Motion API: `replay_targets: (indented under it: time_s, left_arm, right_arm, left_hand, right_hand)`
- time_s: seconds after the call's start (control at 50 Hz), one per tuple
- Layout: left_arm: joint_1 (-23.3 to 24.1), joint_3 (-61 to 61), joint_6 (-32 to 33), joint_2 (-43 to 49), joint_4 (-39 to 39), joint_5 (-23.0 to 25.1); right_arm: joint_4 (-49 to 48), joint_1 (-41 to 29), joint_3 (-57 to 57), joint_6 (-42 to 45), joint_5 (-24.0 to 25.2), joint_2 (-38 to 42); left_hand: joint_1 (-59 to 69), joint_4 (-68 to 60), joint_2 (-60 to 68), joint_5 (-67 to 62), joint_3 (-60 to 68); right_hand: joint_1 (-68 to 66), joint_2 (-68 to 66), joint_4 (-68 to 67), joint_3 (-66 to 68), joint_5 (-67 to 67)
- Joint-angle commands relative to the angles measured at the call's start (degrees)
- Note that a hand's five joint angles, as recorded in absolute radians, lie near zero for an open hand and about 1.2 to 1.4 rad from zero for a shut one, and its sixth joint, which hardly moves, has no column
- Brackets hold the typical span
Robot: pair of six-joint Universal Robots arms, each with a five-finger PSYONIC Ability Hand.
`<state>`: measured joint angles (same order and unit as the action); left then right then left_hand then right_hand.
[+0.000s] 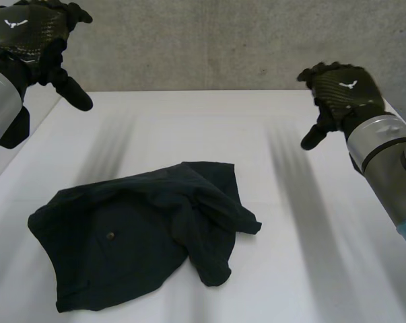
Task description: Fold the shorts.
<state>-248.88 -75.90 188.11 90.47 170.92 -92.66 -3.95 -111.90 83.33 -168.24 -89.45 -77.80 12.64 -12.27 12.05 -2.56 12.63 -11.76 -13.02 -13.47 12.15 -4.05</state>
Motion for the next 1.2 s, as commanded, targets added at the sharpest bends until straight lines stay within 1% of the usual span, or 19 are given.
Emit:
replay_targets:
  time_s: [0.02,0.1,0.22,0.24,0.3,0.34,0.38,0.4,0.46,0.54,0.62,0.68,0.7,0.76,0.78,0.92,1.0,1.12,1.2]
  left_arm:
    - [0.15,-1.0,4.98,3.3,-0.41,0.11]
    - [0.07,-1.79,7.97,5.06,-0.15,-0.06]
    - [0.07,-0.92,8.24,5.33,0.11,-0.24]
    - [0.07,-0.83,8.24,5.33,0.2,-0.24]
    - [-0.11,-0.48,8.15,5.15,0.9,-0.15]
    - [0.07,-0.56,8.15,4.63,1.87,-0.15]
    - [0.24,-0.65,8.15,4.54,2.75,-0.33]
    - [0.59,-0.74,8.24,4.45,3.54,-0.5]
    - [1.29,-0.74,8.24,4.45,4.16,-0.59]
    - [2.09,-1.0,8.24,4.63,4.33,-0.59]
    - [2.18,-1.09,8.24,4.98,4.42,-0.59]
    - [2.18,-1.18,8.24,5.24,4.42,-0.59]
    - [2.18,-1.27,8.24,5.24,4.42,-0.59]
    - [2.18,-1.44,8.24,5.24,4.42,-0.59]
    - [2.18,-1.53,8.24,5.24,4.42,-0.59]
    - [3.32,-2.41,8.5,5.94,4.33,-0.15]
    - [5.95,-3.11,8.68,9.71,4.51,0.29]
    - [8.94,-3.2,8.24,19.11,6.0,1.69]
    - [9.65,-2.67,8.15,25.87,8.2,4.06]
  right_arm:
    - [12.43,-0.42,-0.8,3.69,16.47,4.13]
    - [20.28,-1.47,-1.94,5.29,23.51,9.05]
    - [19.08,-6.13,-2.21,4.06,25.73,16.53]
    - [18.46,-6.48,-2.21,3.88,25.64,17.85]
    - [15.65,-6.58,-2.47,3.62,24.85,21.55]
    - [11.63,-6.14,-3.26,2.92,23.46,22.17]
    - [7.49,-5.87,-4.05,0.99,20.21,21.99]
    - [3.29,-4.74,-4.66,-1.8,15.06,21.47]
    - [-3.57,1.21,-5.63,-5.07,4.95,19.02]
    - [-10.26,6.15,-5.99,-2.9,-3.51,17.25]
    - [-15.72,10.02,-4.59,2.19,-6.43,16.72]
    - [-17.05,11.26,-3.79,4.49,-6.44,16.63]
    - [-17.05,11.61,-3.79,5.02,-6.52,16.63]
    - [-16.53,11.36,-4.32,4.93,-5.65,16.81]
    - [-15.48,11.35,-4.41,5.37,-4.6,17.07]
    - [-9.5,11.27,-4.06,5.02,1.99,16.54]
    - [-7.39,11.0,-3.53,5.72,4.46,15.32]
    - [-1.59,11.0,-1.95,5.73,7.71,8.73]
    - [2.63,11.09,1.64,5.81,13.32,4.08]
  left_hand:
    - [-2.6,2.23,-2.01,2.51,-2.59]
    - [-2.43,2.06,-1.84,2.34,-2.42]
    - [-2.26,1.89,-1.67,2.18,-2.25]
    - [-2.26,1.89,-1.67,2.18,-2.25]
    - [-2.43,2.06,-1.84,2.34,-2.42]
    - [-2.43,2.06,-1.84,2.34,-2.42]
    - [-2.43,2.06,-1.84,2.34,-2.42]
    - [-2.43,2.06,-1.84,2.34,-2.42]
    - [-2.43,2.06,-1.84,2.34,-2.42]
    - [-2.43,2.06,-1.84,2.34,-2.42]
    - [-2.43,2.06,-1.84,2.34,-2.42]
    - [-2.26,1.89,-1.67,2.18,-2.25]
    - [-2.26,1.89,-1.67,2.18,-2.25]
    - [-2.26,1.89,-1.67,2.18,-2.25]
    - [-2.26,1.89,-1.67,2.18,-2.25]
    - [-2.09,1.72,-1.5,2.01,-2.09]
    - [-1.25,0.88,-0.66,1.17,-1.24]
    - [1.43,-1.8,2.02,-1.52,1.44]
    - [3.62,-3.99,4.21,-3.7,3.63]
  right_hand:
    - [1.76,3.02,3.47,-2.15,4.05]
    - [1.76,3.02,3.47,-2.15,4.05]
    - [-0.3,0.96,1.41,-0.09,1.99]
    - [-4.17,-2.91,-2.46,3.78,-1.88]
    - [-32.87,-31.6,-31.16,32.47,-30.58]
    - [-68.03,-66.76,-66.31,67.63,-65.74]
    - [-68.24,-66.98,-66.53,67.85,-65.95]
    - [-68.24,-66.98,-66.53,67.85,-65.95]
    - [-68.24,-66.98,-66.53,67.85,-65.95]
    - [-68.24,-66.98,-66.53,67.85,-65.95]
    - [-68.24,-66.98,-66.53,67.85,-65.95]
    - [-68.24,-66.98,-66.53,67.85,-65.95]
    - [-58.97,-57.71,-57.26,58.58,-56.68]
    - [-1.88,-0.62,-0.17,1.49,0.41]
    - [1.76,3.02,3.47,-2.15,4.05]
    - [1.76,3.02,3.47,-2.15,4.05]
    - [1.76,3.02,3.47,-2.15,4.05]
    - [1.76,3.02,3.47,-2.15,4.05]
    - [1.76,3.02,3.47,-2.15,4.05]
